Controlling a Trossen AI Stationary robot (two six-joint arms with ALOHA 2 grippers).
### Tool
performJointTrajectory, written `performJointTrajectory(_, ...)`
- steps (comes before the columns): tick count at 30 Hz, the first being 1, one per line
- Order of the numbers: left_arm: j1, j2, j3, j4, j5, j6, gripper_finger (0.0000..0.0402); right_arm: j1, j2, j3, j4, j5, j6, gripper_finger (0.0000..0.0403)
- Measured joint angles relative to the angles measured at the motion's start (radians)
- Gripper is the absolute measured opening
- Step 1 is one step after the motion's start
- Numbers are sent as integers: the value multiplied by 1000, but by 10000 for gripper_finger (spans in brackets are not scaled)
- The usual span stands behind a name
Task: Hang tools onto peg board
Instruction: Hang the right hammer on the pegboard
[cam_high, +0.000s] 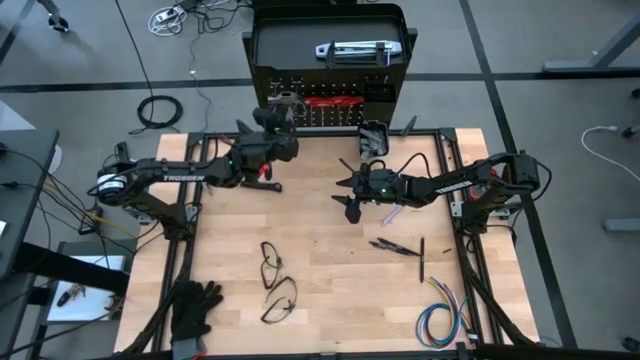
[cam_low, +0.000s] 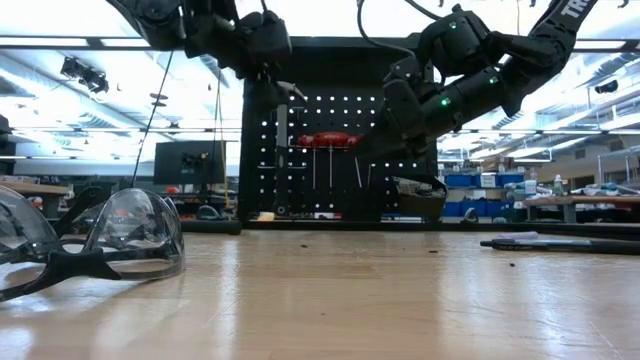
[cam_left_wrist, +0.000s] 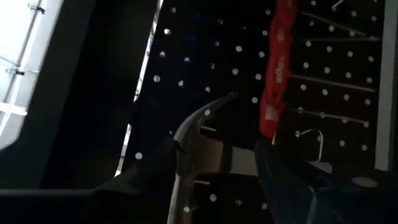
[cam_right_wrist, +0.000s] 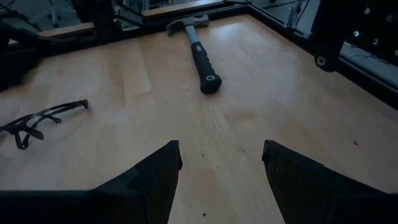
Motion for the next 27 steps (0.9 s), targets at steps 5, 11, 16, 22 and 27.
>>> performJointTrajectory(5,34,16,0,18,32,-1,214,0,0,0,0,0,0,238)
performJointTrajectory(11,67,41,1,29,48,2,214,0,0,0,-1,0,0,238)
performJointTrajectory(16,81,64,18,31,53,2,214,0,0,0,-2,0,0,238)
performJointTrajectory(22,101,97,57,29,52,60,214,0,0,0,-4,0,0,238)
performJointTrajectory(27,120,106,75,29,54,85,214,0,0,0,-10,0,0,238)
